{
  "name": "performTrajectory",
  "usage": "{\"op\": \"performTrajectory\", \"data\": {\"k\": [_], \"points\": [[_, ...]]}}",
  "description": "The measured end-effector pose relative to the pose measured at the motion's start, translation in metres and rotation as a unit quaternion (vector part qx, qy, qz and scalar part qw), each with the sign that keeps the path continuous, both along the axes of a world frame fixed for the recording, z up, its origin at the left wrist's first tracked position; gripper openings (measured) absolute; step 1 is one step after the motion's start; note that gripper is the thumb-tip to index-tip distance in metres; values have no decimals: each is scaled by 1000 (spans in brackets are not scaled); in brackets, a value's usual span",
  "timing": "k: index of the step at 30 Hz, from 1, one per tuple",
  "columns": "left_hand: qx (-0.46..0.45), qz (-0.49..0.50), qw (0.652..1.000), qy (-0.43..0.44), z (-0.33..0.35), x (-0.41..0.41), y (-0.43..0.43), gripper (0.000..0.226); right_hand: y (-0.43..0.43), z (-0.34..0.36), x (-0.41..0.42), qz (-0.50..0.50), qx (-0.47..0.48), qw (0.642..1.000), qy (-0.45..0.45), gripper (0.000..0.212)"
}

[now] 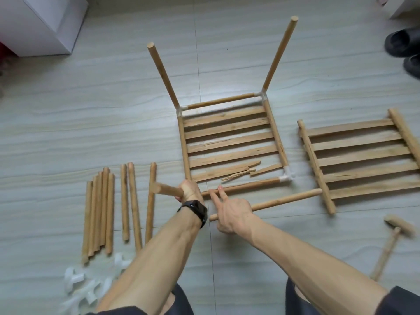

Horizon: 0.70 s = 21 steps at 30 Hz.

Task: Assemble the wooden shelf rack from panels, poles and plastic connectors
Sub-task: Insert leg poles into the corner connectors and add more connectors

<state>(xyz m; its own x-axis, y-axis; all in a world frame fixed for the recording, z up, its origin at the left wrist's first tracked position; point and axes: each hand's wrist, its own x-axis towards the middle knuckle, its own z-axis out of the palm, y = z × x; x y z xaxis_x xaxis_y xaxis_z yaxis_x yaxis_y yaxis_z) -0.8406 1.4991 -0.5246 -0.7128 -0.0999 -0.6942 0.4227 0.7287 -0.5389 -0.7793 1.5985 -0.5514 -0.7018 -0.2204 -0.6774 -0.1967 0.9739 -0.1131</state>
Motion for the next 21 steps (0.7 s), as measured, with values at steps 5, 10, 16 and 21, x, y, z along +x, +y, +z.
{"op": "performTrajectory", "data": {"k": [5,10,16,21], "points": [[40,78,996,-14,5,1,6,17,-1,2,8,22,36,999,10,85],[57,69,995,-45,14,-8,3,24,-7,0,7,18,47,999,17,86],[73,37,993,-87,23,-13,2,31,-4,3,0,14,39,999,2,84],[71,51,991,-102,19,-17,3,31,-5,0,1,22,46,999,10,82]]}}
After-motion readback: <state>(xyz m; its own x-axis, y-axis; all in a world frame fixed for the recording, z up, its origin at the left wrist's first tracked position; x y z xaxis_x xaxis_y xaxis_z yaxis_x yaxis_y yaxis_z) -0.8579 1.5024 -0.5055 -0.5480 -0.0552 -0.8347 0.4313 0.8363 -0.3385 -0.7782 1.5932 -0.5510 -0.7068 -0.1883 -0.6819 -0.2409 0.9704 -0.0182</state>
